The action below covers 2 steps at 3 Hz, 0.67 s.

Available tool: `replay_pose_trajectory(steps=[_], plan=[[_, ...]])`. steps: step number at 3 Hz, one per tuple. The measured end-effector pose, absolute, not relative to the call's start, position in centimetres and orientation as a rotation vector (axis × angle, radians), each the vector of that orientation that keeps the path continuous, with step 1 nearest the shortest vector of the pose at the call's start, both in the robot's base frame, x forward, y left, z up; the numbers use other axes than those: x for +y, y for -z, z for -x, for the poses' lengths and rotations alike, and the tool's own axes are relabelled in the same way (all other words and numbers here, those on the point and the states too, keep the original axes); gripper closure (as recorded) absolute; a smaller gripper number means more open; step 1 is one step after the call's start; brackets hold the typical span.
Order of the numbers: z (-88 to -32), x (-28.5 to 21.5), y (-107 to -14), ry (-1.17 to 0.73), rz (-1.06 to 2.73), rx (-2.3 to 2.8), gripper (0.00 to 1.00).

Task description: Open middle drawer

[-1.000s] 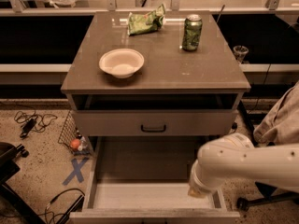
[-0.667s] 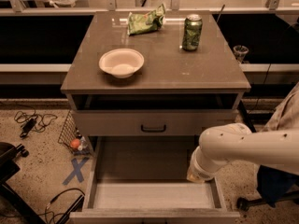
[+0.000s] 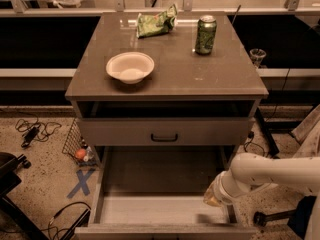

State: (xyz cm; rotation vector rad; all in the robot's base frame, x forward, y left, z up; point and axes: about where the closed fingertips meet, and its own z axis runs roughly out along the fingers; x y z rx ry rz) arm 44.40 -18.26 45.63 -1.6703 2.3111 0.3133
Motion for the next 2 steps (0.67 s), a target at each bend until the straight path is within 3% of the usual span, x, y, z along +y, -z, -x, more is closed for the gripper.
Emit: replay_pose_trajectory(steps=[2], plan=[[-40.3, -16.4, -39.2, -0.394, 1.707, 2.264, 1.00]])
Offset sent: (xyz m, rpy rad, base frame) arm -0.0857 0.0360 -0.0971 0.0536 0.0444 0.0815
